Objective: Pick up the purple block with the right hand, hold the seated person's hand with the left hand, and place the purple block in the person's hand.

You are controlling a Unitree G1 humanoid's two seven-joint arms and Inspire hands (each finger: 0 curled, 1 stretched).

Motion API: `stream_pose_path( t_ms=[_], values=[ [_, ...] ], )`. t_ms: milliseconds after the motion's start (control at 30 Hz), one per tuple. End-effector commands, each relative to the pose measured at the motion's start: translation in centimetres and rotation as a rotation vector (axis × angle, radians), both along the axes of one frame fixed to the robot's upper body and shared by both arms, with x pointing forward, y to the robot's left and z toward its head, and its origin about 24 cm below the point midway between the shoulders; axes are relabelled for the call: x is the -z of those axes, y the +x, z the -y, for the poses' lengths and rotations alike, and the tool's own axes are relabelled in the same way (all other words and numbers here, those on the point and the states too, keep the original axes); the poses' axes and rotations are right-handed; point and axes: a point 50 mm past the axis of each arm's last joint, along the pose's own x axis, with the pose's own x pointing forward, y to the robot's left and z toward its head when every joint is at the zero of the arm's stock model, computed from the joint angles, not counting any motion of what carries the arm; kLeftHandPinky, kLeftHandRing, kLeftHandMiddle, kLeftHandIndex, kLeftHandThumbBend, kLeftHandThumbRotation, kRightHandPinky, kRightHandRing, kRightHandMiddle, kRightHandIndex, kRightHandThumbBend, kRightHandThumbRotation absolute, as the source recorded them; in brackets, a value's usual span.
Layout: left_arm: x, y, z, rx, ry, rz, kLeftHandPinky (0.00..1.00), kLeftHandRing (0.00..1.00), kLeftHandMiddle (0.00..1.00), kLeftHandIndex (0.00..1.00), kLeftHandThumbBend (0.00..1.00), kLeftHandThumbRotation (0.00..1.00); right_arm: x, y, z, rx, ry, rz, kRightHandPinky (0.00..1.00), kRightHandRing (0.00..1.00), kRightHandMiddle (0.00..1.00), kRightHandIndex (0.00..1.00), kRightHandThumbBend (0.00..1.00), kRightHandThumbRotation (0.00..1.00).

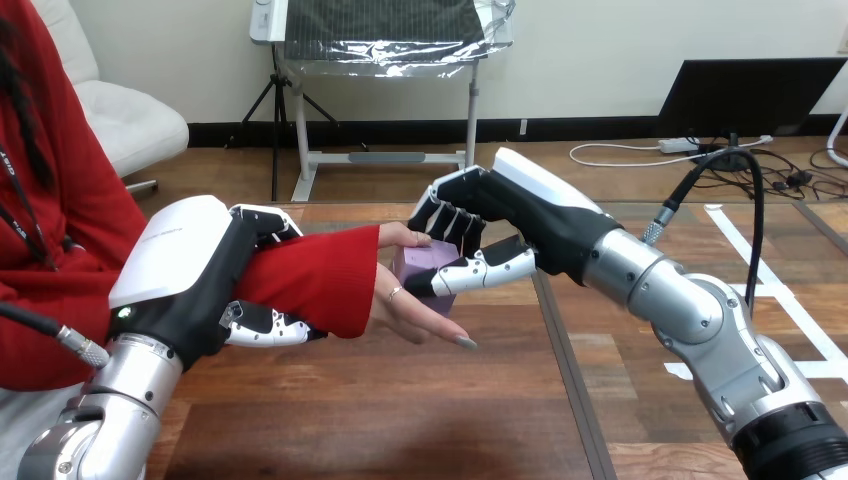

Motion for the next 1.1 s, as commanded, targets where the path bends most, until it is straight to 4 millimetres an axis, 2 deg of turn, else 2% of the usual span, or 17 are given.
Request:
stream_pose_path(
  t_ms=[0,333,633,1067],
  values=[
    [-1.52,0.24,0.59,0.030,-0.021,0.065,0.40,0.44,0.48,0.50,0.77,0.00,-1.58,0.65,0.55,0.015,0.035,0.055,0.45,0.50,0.54,0.55,0.58,0.74],
    [-1.42,0.22,0.46,0.028,-0.016,0.064,0.40,0.44,0.48,0.50,0.77,0.01,-1.51,0.77,0.93,0.014,0.026,0.059,0.46,0.51,0.54,0.56,0.61,0.78],
    [-1.34,0.18,0.35,0.024,-0.023,0.068,0.40,0.45,0.48,0.50,0.78,0.00,-1.52,0.89,1.21,0.021,0.007,0.053,0.48,0.53,0.56,0.56,0.73,0.81],
    [-1.38,0.06,0.30,0.017,-0.019,0.073,0.40,0.46,0.49,0.50,0.80,0.00,-1.61,0.96,1.44,0.020,0.004,0.046,0.48,0.53,0.55,0.57,0.93,0.94]
  ],
)
